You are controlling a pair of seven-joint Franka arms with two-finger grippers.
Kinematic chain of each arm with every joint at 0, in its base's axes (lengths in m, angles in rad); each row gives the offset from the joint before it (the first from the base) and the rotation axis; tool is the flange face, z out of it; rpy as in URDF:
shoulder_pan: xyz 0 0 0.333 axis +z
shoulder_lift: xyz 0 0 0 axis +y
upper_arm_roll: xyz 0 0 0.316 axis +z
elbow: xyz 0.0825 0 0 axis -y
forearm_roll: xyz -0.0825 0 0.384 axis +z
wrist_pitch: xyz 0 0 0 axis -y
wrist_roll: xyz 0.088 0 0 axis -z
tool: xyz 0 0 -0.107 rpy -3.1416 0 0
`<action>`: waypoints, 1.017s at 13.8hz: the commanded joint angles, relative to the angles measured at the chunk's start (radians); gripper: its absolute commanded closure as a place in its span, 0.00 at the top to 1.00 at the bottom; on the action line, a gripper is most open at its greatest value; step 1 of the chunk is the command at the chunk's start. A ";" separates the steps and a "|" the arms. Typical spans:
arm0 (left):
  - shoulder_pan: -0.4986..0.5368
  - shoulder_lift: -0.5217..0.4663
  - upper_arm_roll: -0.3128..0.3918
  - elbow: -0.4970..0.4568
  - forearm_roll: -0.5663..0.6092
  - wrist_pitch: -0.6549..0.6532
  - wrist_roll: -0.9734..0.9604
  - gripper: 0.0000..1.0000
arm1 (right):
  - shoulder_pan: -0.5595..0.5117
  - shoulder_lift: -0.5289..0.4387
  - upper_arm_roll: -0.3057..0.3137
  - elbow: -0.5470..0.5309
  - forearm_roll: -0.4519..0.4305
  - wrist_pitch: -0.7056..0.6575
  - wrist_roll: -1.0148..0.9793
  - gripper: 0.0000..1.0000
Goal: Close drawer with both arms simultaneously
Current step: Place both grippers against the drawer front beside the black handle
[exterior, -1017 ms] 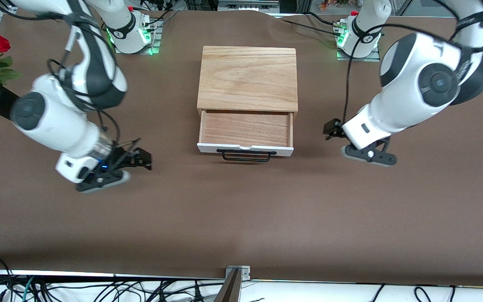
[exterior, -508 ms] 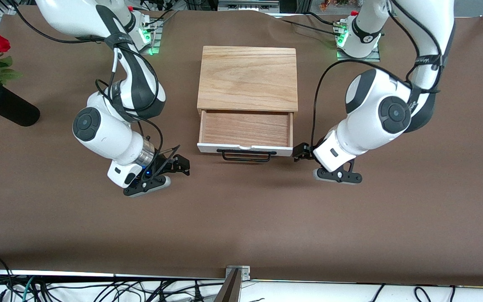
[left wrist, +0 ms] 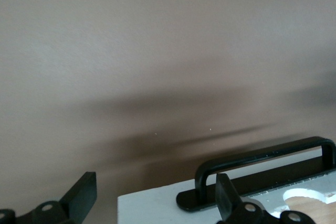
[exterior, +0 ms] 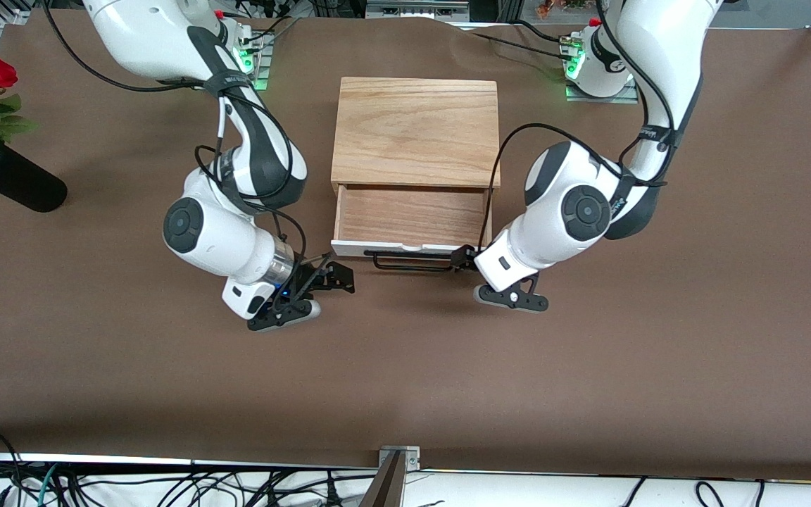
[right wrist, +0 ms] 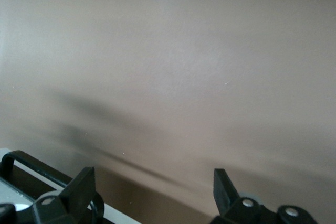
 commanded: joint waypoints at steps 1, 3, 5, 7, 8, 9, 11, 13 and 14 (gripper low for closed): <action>-0.019 0.022 0.007 0.018 -0.022 -0.006 0.011 1.00 | 0.022 0.040 0.004 0.034 0.065 -0.004 0.017 1.00; -0.022 0.023 -0.007 -0.001 -0.022 -0.010 0.011 1.00 | 0.033 0.050 0.006 0.033 0.094 -0.006 0.017 1.00; -0.024 0.023 -0.008 -0.005 -0.022 -0.015 0.011 1.00 | 0.047 0.053 0.004 0.031 0.125 -0.015 0.016 1.00; -0.022 0.023 -0.016 -0.016 -0.024 -0.030 0.011 1.00 | 0.059 0.053 0.004 0.030 0.133 -0.036 0.014 1.00; -0.022 0.023 -0.016 -0.019 -0.024 -0.036 0.011 1.00 | 0.060 0.053 0.006 0.028 0.133 -0.049 0.043 1.00; -0.022 0.023 -0.018 -0.019 -0.024 -0.053 0.011 1.00 | 0.070 0.053 0.006 0.027 0.133 -0.058 0.083 1.00; -0.022 0.023 -0.022 -0.021 -0.024 -0.084 0.011 1.00 | 0.083 0.053 0.006 0.025 0.133 -0.082 0.111 1.00; -0.020 0.022 -0.024 -0.021 -0.024 -0.099 0.011 1.00 | 0.083 0.053 0.006 0.024 0.134 -0.131 0.111 1.00; -0.020 0.022 -0.024 -0.021 -0.024 -0.102 0.011 1.00 | 0.082 0.053 0.006 0.024 0.134 -0.154 0.114 1.00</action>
